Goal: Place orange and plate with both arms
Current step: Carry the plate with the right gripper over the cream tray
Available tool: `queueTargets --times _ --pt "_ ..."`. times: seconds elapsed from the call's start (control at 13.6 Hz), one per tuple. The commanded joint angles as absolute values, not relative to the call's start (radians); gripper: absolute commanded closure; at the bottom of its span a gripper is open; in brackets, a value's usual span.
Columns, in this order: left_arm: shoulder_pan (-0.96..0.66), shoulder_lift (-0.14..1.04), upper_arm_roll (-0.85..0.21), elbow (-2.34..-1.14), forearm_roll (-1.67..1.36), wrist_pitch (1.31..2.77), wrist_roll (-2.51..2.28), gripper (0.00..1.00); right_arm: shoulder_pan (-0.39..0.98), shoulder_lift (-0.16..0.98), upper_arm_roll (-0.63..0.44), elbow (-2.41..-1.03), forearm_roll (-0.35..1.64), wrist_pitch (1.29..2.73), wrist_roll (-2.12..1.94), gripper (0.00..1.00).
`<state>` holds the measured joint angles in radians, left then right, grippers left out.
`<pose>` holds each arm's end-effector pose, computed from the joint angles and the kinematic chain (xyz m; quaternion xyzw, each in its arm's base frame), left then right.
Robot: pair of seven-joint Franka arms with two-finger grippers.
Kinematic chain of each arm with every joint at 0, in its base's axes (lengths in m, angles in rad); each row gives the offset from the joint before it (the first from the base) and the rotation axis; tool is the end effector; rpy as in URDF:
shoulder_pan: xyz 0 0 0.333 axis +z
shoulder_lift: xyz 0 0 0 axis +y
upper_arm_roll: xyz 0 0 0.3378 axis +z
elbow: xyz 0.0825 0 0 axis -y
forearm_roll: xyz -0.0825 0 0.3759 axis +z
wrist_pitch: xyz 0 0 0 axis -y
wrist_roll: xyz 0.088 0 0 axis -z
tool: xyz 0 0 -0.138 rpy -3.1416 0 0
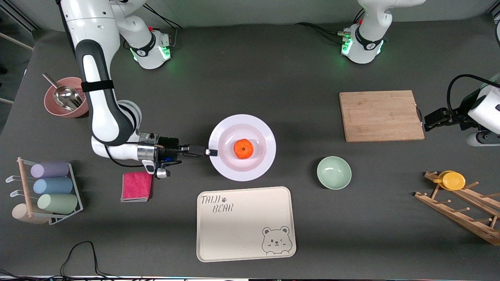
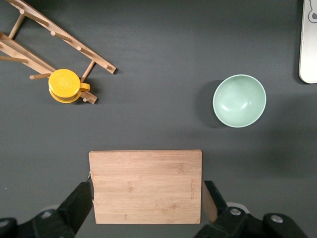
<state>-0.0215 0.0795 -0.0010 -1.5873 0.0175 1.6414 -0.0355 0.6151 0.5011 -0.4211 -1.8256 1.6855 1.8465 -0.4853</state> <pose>0.5755 -0.0106 0.5691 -0.9999 -0.0058 0.0124 0.0090 0.6176 0.2626 0.3205 -0.7953 0.0922 0.0376 0.5979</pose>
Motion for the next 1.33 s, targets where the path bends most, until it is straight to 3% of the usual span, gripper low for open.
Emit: queueTargets --times 0.0,0.66,1.03,1.25 --pt "-0.029 0.068 0.005 -1.586 0.015 1.64 -0.035 0.0 0.589 0.616 -0.425 -1.637 1.667 1.838 -0.391 1.0" --pt "-0.029 0.069 0.005 -1.586 0.015 1.637 -0.037 0.0 0.447 0.911 -0.408 -1.232 1.703 1.829 -0.35 1.0" --pt "-0.029 0.071 0.005 -1.586 0.015 1.638 -0.037 0.0 0.336 1.136 -0.249 -0.99 1.767 1.864 -0.402 1.0" --pt "-0.029 0.072 0.005 -1.586 0.015 1.64 -0.037 0.0 0.333 1.192 -0.206 -0.944 1.767 1.96 -0.451 1.0"
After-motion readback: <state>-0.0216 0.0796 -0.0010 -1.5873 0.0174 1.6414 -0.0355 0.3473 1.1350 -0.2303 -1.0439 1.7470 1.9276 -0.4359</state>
